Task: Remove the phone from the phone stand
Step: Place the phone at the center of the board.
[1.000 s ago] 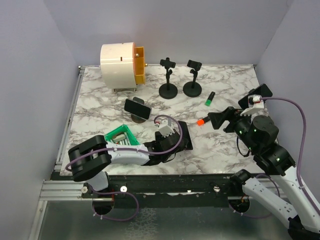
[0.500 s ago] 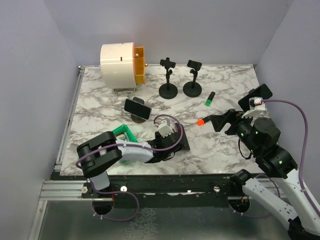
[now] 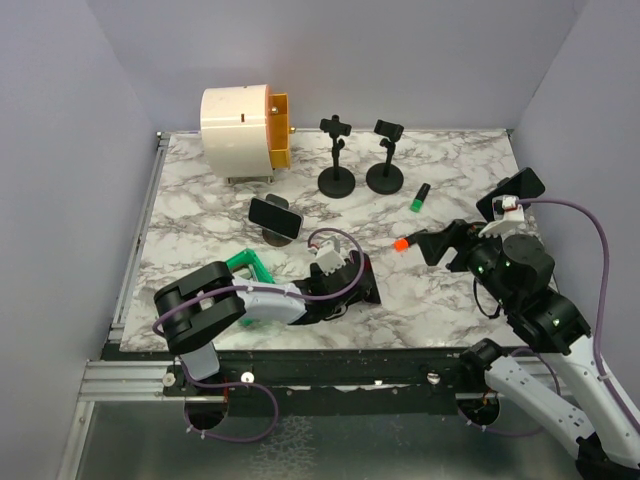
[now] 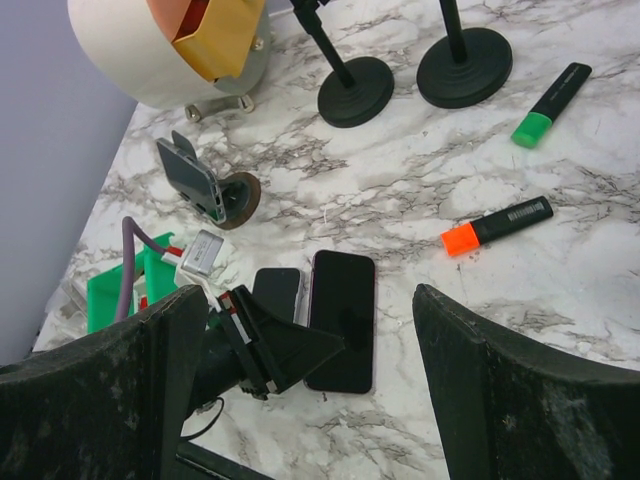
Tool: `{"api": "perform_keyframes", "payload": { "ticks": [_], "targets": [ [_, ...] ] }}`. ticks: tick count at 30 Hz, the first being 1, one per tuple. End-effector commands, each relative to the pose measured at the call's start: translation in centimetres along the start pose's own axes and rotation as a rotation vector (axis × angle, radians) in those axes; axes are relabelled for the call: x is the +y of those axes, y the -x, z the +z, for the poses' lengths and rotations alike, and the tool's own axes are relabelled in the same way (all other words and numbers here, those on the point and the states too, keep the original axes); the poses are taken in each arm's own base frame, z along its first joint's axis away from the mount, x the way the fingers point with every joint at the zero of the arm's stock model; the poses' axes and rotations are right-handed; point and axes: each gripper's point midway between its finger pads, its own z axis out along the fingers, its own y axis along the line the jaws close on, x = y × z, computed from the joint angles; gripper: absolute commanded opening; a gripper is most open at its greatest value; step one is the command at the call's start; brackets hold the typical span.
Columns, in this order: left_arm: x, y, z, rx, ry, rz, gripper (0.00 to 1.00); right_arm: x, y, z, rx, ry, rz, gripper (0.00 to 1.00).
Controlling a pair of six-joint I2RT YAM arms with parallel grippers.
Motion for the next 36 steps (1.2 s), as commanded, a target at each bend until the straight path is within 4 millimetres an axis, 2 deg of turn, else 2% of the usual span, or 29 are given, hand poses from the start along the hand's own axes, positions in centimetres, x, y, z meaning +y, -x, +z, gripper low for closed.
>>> {"api": "perform_keyframes", "payload": {
  "ticks": [1,8,13,21,26,30,33,36],
  "targets": [
    [0.6,0.0,-0.3,0.012,0.0,0.004,0.28,-0.4,-1.3,0.0,0.046,-0.007,0.003,0.88],
    [1.3,0.4,-1.1,0.006,0.004,-0.003,0.34,-0.7,-1.9,0.4,0.063,-0.017,0.003,0.88],
    [1.7,0.7,-1.8,0.005,-0.001,-0.008,0.35,-0.9,-2.7,0.7,0.077,-0.022,0.006,0.88],
    [0.5,1.7,-3.6,0.003,-0.046,0.001,0.37,-2.0,-4.5,2.0,0.113,-0.07,0.039,0.88],
    [-0.4,3.2,-6.1,-0.016,-0.079,0.024,0.41,-2.0,-6.7,3.4,0.172,-0.054,0.031,0.87],
    [-1.1,5.3,-8.8,-0.057,-0.119,0.045,0.45,-1.7,-8.5,4.4,0.262,-0.028,-0.012,0.87],
    [-2.0,6.8,-11.0,-0.089,-0.17,0.144,0.49,-1.5,-10.1,5.2,0.315,-0.001,-0.028,0.87],
    [-3.2,9.2,-13.4,-0.17,-0.226,0.283,0.52,-1.4,-12.0,6.2,0.366,0.025,-0.024,0.87]
  ]
}}
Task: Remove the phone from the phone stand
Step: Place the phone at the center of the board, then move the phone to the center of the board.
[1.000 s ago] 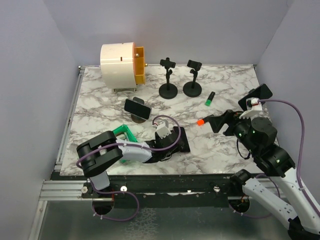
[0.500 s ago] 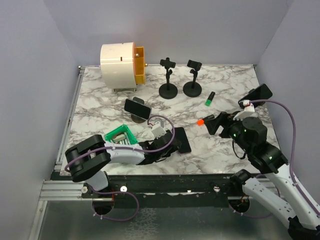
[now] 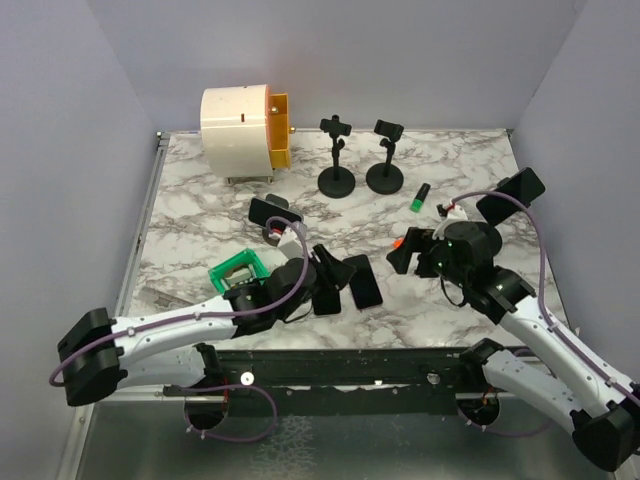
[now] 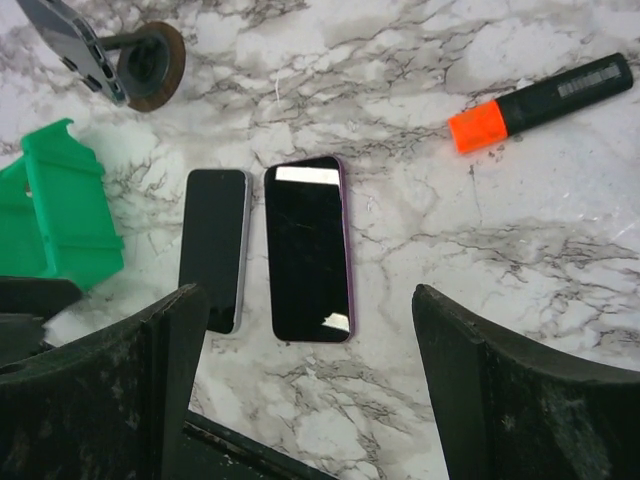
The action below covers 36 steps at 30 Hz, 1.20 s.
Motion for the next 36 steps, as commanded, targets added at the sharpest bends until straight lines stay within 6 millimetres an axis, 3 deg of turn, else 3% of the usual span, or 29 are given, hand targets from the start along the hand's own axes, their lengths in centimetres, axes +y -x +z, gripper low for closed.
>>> {"api": "perform_keyframes", "payload": {
  "ticks": [1,7,11,17,28,36],
  "targets": [
    [0.2,3.7,-2.8,-0.098,-0.007,0.289,0.53,0.9,-2.0,2.0,0.067,0.082,-0.019,0.87],
    [-0.4,10.7,-7.3,-0.315,0.033,0.55,0.56,-0.4,-5.4,5.4,0.183,0.032,0.002,0.84],
    [1.4,13.2,-9.3,-0.425,0.103,0.62,0.56,-1.6,-7.8,7.6,0.249,-0.008,0.011,0.82],
    [3.1,13.4,-10.4,-0.48,0.084,0.576,0.56,-1.8,-9.7,9.4,0.308,0.002,0.015,0.75],
    [0.6,14.9,-11.3,-0.48,0.072,0.661,0.57,-1.2,-13.5,10.0,0.416,0.039,0.054,0.69],
    [-0.1,15.9,-11.3,-0.503,0.101,0.746,0.57,-0.4,-14.2,10.2,0.417,0.031,0.062,0.64]
  ]
}}
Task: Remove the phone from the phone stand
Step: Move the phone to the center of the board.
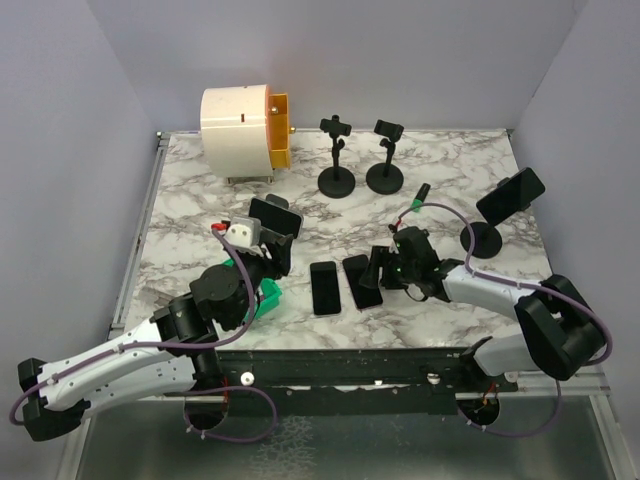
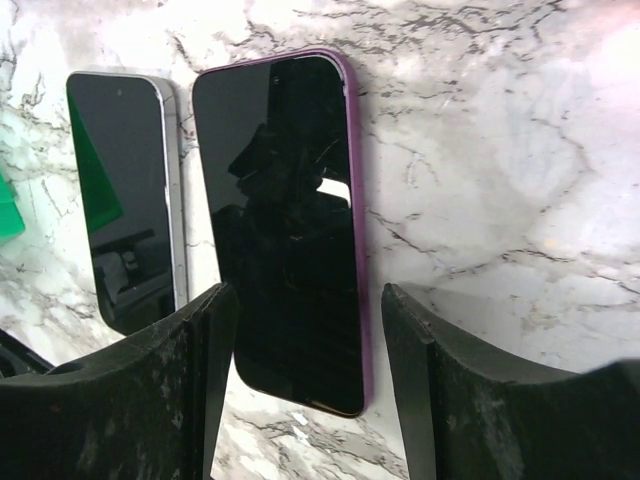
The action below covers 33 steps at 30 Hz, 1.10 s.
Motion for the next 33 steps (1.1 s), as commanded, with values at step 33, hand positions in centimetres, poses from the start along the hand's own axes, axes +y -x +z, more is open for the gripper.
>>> {"api": "perform_keyframes", "payload": {
  "ticks": [33],
  "targets": [
    [2.0,-1.1,-0.6,0.0,0.049,0.059,0.57,3.6,-4.1,2.1,0.084,-0.02,-0.068,0.52]
  ]
}}
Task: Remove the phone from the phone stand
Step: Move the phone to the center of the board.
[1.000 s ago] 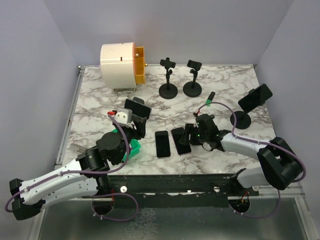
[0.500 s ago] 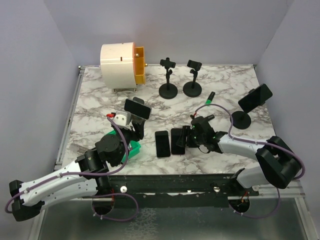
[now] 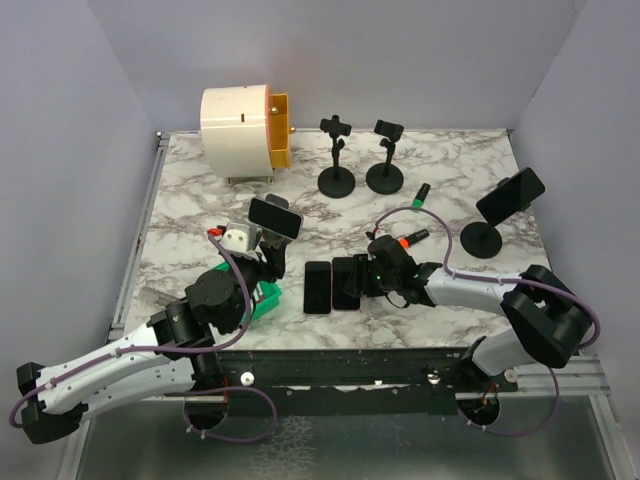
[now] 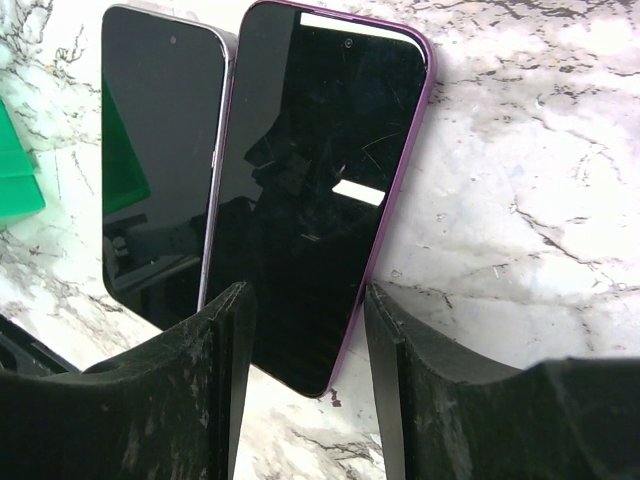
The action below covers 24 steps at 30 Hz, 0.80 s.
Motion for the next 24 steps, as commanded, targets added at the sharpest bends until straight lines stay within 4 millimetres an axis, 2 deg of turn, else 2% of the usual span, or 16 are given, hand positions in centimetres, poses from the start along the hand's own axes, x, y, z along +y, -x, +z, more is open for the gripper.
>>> {"api": "perform_keyframes", "payload": {
  "ticks": [1,9,14,18,24],
  "targets": [
    [0.7,-0.7,0.0,0.013,0.03,0.019,0.57,-0.6,-2.0,0.4,0.061,-0.039,-0.02,0.52],
    [0.9,-0.9,0.0,0.018,0.036,0.026,0.57,-0.4,-1.1,0.2,0.037,-0.044,-0.028,0.54],
    [0.9,-1.1,0.0,0.023,0.04,0.031,0.57,-0.5,0.3,-0.5,-0.002,-0.085,-0.042,0.62],
    [1.0,-1.2,0.0,0.027,0.046,0.035,0.57,0.3,3.7,-2.8,-0.099,-0.112,-0.092,0.68],
    [1.1,-1.3,0.1,0.03,0.054,0.039,0.57,3.5,10.5,-8.0,-0.329,-0.066,-0.184,0.73]
  ]
}}
